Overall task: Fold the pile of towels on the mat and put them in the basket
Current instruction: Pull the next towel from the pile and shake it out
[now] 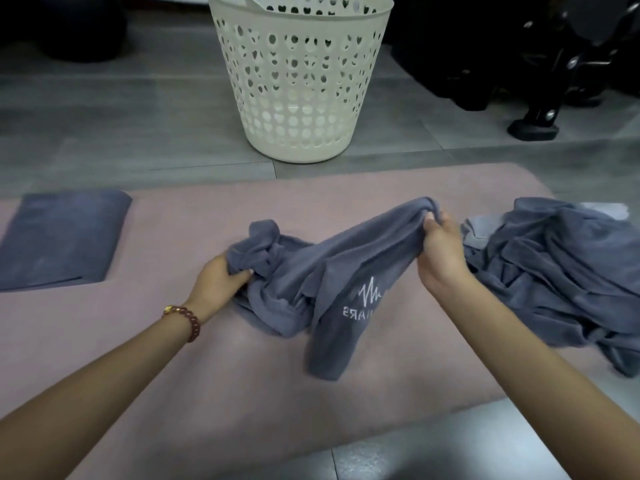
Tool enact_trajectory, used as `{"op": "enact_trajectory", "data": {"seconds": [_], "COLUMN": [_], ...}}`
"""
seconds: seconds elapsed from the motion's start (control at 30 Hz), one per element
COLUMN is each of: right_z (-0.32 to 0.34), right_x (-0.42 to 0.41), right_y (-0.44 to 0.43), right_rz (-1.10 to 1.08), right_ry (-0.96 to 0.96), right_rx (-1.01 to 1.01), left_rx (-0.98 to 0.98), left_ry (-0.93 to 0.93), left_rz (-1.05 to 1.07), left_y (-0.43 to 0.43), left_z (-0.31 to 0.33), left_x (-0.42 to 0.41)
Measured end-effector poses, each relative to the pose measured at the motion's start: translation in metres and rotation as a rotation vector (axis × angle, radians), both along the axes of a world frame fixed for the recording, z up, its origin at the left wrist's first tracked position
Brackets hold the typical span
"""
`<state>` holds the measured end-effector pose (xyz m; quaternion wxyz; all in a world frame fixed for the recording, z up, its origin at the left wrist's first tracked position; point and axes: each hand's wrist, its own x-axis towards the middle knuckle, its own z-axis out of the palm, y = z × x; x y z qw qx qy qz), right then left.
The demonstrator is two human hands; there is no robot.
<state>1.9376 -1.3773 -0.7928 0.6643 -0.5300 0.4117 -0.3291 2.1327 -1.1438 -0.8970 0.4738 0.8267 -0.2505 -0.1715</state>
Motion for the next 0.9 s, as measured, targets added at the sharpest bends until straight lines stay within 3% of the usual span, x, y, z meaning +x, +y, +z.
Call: {"op": "enact_trajectory", "data": {"seconds": [0.07,0.13,0.23,0.37,0.5,0.6,0.7,0.8,0.9], "right_z": [-0.020,-0.032,-0.033,-0.011,-0.008,-0.015,-0.024,-0.023,-0.014], "right_x": [-0.003,-0.008,-0.010,0.001,0.021,0.024,0.015,0.000,-0.011], "right_y": [-0.014,-0.016,0.001,0.040,0.056,0.048,0.029,0.020,0.021], "right_rz": [-0.104,-0.099,0.164,0.674,0.995,0.968,0.894,0.912,0.837], "right_ry": [0.301,0.474,0.366,0.196,0.154,0.309,0.448,0.451,0.298], "right_rx": [-0.143,-0.219,-0.310,-0.466,-0.458,-0.612,-0.676,-0.501,-0.240], "left_rx": [-0.213,-0.339,-0.404,-0.531,-0.584,-0.501,-0.509,-0.555,-0.597], "left_ry": [0.204,0.215,0.168,0.514,0.518,0.381,0.390,0.411,0.409], "left_rz": [0.164,0.166,-0.091,-0.466,-0.459,-0.444,-0.349,-0.305,-0.235], "left_y": [0.005,0.009,0.009,-0.002,-0.019,-0.023,-0.020,-0.016,-0.016], "left_z": [0.009,0.029,0.063,0.106,0.128,0.134,0.132,0.131,0.131], "left_x": [0.005,0.006,-0.002,-0.030,-0.047,-0.042,-0.035,-0.033,-0.027]}}
